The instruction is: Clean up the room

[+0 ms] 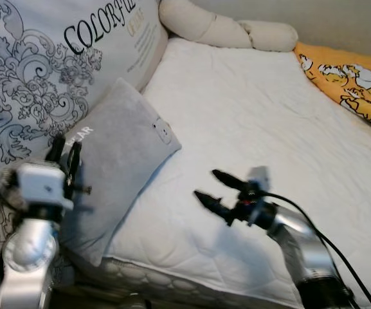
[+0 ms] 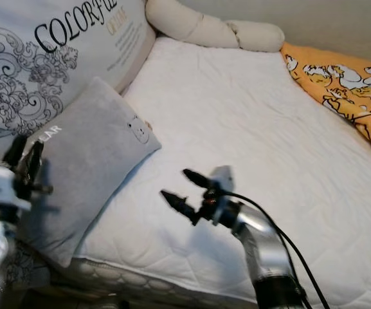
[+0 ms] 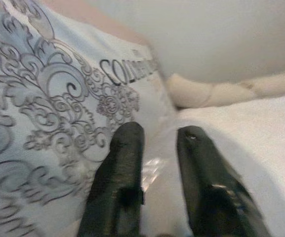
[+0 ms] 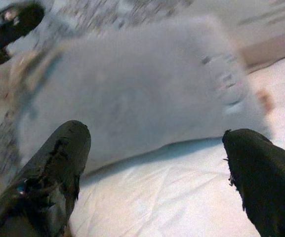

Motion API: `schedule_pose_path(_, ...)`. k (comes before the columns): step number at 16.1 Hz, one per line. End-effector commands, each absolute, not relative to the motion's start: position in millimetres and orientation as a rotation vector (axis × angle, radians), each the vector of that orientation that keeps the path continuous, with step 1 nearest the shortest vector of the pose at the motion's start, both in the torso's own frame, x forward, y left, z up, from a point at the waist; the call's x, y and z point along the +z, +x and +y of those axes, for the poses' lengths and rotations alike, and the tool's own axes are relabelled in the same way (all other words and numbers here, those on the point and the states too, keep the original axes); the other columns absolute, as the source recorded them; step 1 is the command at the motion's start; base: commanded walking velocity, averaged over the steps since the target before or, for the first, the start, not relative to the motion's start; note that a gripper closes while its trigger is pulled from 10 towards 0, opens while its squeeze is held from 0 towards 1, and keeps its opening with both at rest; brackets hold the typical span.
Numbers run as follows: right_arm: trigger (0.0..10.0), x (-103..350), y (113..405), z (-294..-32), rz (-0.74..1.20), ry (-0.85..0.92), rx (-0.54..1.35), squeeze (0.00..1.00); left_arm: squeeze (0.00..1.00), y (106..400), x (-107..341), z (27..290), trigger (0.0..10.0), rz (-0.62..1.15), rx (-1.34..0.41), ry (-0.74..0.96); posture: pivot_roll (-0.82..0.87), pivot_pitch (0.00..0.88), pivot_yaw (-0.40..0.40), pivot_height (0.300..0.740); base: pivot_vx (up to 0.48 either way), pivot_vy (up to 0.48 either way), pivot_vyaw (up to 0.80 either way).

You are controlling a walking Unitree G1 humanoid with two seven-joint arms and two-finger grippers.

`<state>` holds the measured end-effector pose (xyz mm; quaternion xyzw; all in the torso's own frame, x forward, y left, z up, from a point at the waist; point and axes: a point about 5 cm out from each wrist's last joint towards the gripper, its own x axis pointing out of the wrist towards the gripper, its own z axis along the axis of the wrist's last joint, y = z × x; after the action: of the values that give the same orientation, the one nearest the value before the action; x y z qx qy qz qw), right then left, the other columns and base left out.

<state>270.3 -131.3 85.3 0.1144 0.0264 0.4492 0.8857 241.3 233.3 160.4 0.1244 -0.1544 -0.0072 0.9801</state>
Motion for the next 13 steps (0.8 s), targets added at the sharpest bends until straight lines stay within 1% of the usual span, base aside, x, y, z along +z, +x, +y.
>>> schedule_pose_path(1, 10.0, 93, 270, -139, 0.023, 0.250, 0.896, 1.00, 1.00, 244, 167, 228, 10.0, -0.307, -0.066, 0.191, 0.10, 0.008, -0.049, 0.740, 0.000, 0.000, 0.00)
schedule_pose_path(3, 10.0, 96, 262, -140, 0.013, 0.250, 0.870, 1.00, 1.00, 251, 174, 213, 10.0, -0.320, -0.176, 0.169, 0.09, 0.000, -0.045, 0.740, 0.000, 0.000, 0.00)
schedule_pose_path(6, 10.0, 101, 262, -144, -0.020, 0.277, 0.731, 1.00, 1.00, 262, 185, 198, 10.0, -0.342, -0.195, 0.112, 0.08, 0.000, -0.049, 0.740, 0.000, 0.000, 0.00)
schedule_pose_path(7, 10.0, 104, 268, -151, -0.055, 0.269, 0.554, 1.00, 1.00, 269, 188, 185, 10.0, -0.290, -0.197, 0.049, 0.08, 0.000, -0.051, 0.740, 0.000, 0.000, 0.00)
schedule_pose_path(8, 10.0, 107, 271, -156, -0.076, 0.257, 0.403, 1.00, 1.00, 273, 187, 171, 10.0, -0.274, -0.219, 0.032, 0.08, 0.000, -0.052, 0.740, 0.000, 0.000, 0.00)
schedule_pose_path(9, 10.0, 108, 272, -158, -0.053, 0.247, 0.334, 1.00, 1.00, 274, 184, 164, 10.0, -0.283, -0.206, 0.027, 0.07, 0.000, -0.048, 0.740, 0.000, 0.000, 0.00)
schedule_pose_path(10, 10.0, 111, 272, -154, -0.037, 0.244, 0.301, 1.00, 0.98, 276, 174, 164, 10.0, -0.265, -0.152, 0.020, 0.07, 0.000, -0.048, 0.740, 0.000, 0.000, 0.00)
schedule_pose_path(11, 10.0, 114, 273, -151, -0.043, 0.236, 0.285, 1.00, 0.98, 277, 167, 164, 10.0, -0.237, -0.134, 0.023, 0.06, 0.000, -0.042, 0.740, 0.000, -0.322, 0.00)
schedule_pose_path(13, 10.0, 117, 273, -147, -0.063, 0.178, 0.261, 1.00, 0.98, 277, 159, 165, 10.0, -0.187, -0.133, 0.051, 0.06, 0.000, -0.042, 0.740, 0.000, -0.341, 0.00)
